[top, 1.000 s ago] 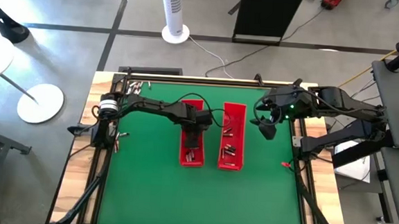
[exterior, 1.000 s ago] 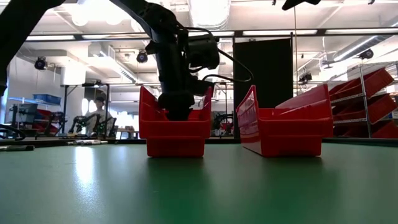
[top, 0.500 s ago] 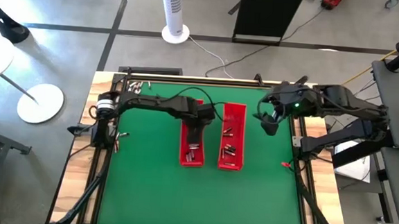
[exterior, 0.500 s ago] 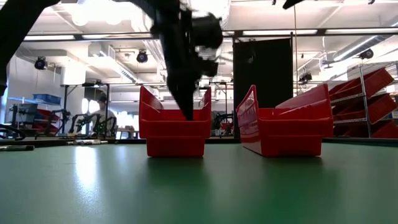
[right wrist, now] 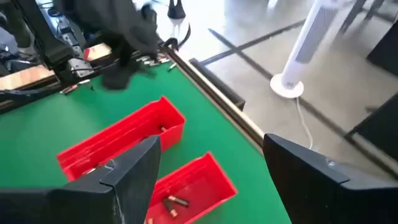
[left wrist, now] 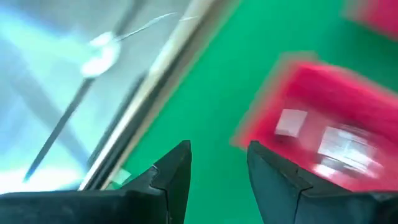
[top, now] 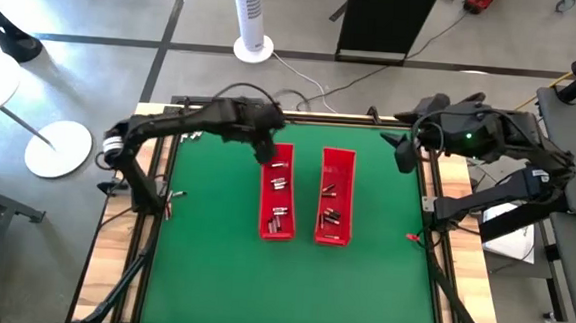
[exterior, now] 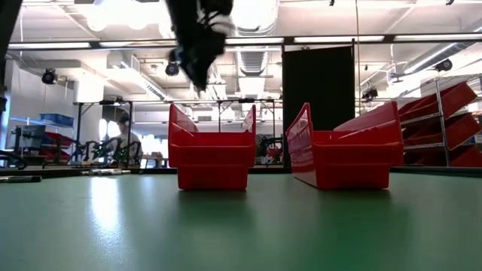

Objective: Sort batteries
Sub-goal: Put the silver battery into the left red bin

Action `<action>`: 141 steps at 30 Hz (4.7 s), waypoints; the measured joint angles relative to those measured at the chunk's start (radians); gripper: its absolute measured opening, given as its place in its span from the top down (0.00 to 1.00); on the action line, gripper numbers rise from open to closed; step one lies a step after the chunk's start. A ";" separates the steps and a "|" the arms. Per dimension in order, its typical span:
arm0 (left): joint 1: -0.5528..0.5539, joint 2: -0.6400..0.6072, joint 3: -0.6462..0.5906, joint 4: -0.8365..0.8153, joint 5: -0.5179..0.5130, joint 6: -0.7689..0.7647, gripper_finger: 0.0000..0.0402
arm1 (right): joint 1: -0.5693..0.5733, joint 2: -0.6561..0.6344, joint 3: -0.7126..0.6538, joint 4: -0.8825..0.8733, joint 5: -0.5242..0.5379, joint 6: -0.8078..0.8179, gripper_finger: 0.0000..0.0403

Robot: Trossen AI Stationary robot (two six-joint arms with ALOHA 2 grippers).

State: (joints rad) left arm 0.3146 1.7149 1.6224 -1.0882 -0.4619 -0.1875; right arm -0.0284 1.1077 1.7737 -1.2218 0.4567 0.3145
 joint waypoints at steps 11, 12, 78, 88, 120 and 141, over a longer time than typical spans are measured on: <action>0.370 -0.084 -0.388 0.076 -0.158 -0.705 0.66 | 0.000 0.031 -0.089 0.000 -0.067 0.166 0.34; 0.397 -0.084 -0.423 0.130 -0.157 -0.718 0.66 | 0.000 0.035 -0.092 0.000 -0.066 0.173 0.34; 0.537 -0.009 -0.613 0.640 0.180 -0.383 0.98 | -0.066 0.308 -0.158 0.046 -0.010 -0.027 0.32; 0.341 -0.284 -0.613 0.567 0.222 -0.194 0.98 | -0.067 0.308 -0.158 0.051 -0.011 -0.099 0.30; -0.163 -0.113 -0.436 0.627 0.498 0.240 0.98 | 0.008 0.002 -0.158 -0.008 -0.013 0.116 0.38; -0.095 0.288 -0.161 0.324 0.505 0.236 0.98 | 0.077 0.009 -0.181 -0.090 -0.011 0.194 0.40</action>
State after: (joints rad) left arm 0.2196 2.0033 1.4613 -0.7644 0.0433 0.0487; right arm 0.0483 1.1164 1.5925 -1.3117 0.4461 0.5087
